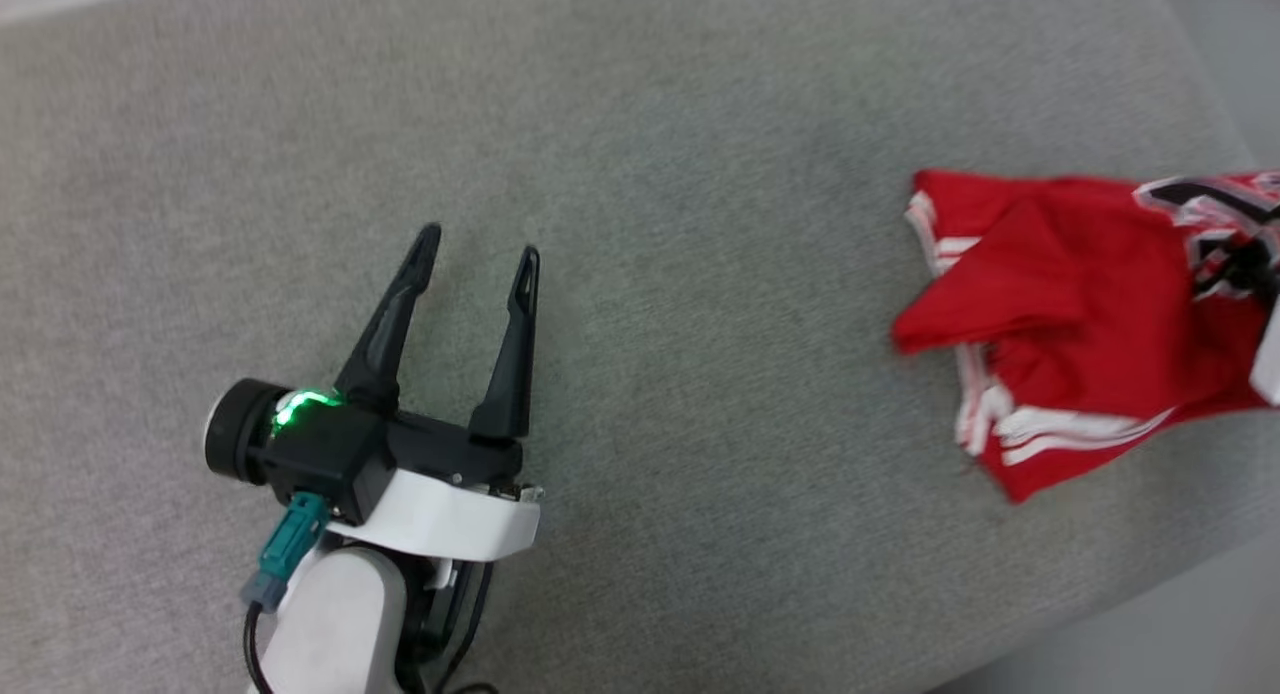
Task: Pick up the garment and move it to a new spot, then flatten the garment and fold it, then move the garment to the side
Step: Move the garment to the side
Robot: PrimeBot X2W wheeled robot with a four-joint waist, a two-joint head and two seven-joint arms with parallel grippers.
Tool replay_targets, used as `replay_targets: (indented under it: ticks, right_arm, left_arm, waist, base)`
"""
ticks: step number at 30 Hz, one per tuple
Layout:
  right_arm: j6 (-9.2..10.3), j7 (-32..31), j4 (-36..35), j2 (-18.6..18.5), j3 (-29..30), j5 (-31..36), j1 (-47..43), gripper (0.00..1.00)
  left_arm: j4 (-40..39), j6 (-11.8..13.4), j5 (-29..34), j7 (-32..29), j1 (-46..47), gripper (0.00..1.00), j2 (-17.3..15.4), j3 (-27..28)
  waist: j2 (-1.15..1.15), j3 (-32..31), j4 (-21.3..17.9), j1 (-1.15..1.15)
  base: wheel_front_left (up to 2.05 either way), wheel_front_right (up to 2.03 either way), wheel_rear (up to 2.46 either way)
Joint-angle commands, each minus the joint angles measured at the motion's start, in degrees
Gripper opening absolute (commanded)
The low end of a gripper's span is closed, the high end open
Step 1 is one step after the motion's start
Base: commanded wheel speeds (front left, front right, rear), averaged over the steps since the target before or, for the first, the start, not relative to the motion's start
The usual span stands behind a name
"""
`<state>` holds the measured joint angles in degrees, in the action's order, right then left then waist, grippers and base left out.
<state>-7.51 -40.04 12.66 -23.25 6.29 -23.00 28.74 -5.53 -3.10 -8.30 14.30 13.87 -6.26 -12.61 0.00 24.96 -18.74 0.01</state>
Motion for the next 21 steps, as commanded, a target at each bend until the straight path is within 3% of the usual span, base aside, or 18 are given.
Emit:
replay_targets:
  ticks: [1,9,15,16,17,18,19,21]
  right_arm:
    - [0.04,0.7,0.6,-0.4,0.5,0.5,1.5,0.0]
    - [0.05,8.7,11.7,-3.2,11.3,9.0,9.4,0.0]
    - [0.04,14.8,18.3,-0.2,20.0,14.1,12.6,0.0]
    - [0.03,16.4,18.9,0.3,20.5,14.8,12.9,0.16]
    - [0.03,17.7,19.8,0.8,20.9,15.6,13.0,0.47]
    - [0.03,18.8,20.7,1.1,21.5,16.2,13.3,0.7]
    - [0.04,20.1,21.6,1.2,22.1,17.1,13.5,1.0]
    - [0.04,23.6,23.0,0.6,23.7,19.2,14.0,1.0]
  left_arm:
    - [-0.5,-0.2,0.2,0.0,0.9,1.0,-0.2,-0.1]
    - [-3.9,-0.9,1.0,-0.7,4.4,1.0,-0.7,-1.7]
    - [-4.5,-1.1,1.2,-0.6,5.7,1.0,-1.2,-2.4]
    - [-4.4,-1.0,1.2,-0.5,5.7,1.0,-1.3,-2.3]
    - [-4.5,-0.9,1.2,-0.5,5.8,1.0,-1.3,-2.3]
    - [-4.5,-0.8,1.1,-0.5,5.8,1.0,-1.3,-2.3]
    - [-4.6,-0.8,1.1,-0.5,5.9,1.0,-1.4,-2.3]
    - [-4.6,-0.8,1.1,-0.6,6.2,1.0,-1.6,-2.5]
  waist:
    - [0.0,3.2,1.4,-0.01]
    - [0.0,9.0,5.5,-0.01]
    - [0.0,10.7,6.9,-0.01]
    - [0.0,10.8,7.0,-0.01]
    - [0.0,11.0,7.0,-0.01]
    - [0.0,11.1,7.0,-0.01]
    - [0.0,11.2,7.0,-0.01]
    - [0.0,11.3,7.2,-0.01]
  base:
    - [0.0,0.0,0.0]
    - [0.0,0.0,0.0]
    - [0.0,0.0,0.0]
    - [0.0,0.0,0.0]
    - [0.0,0.0,0.0]
    - [0.0,0.0,0.0]
    - [0.0,0.0,0.0]
    - [0.0,0.0,0.0]
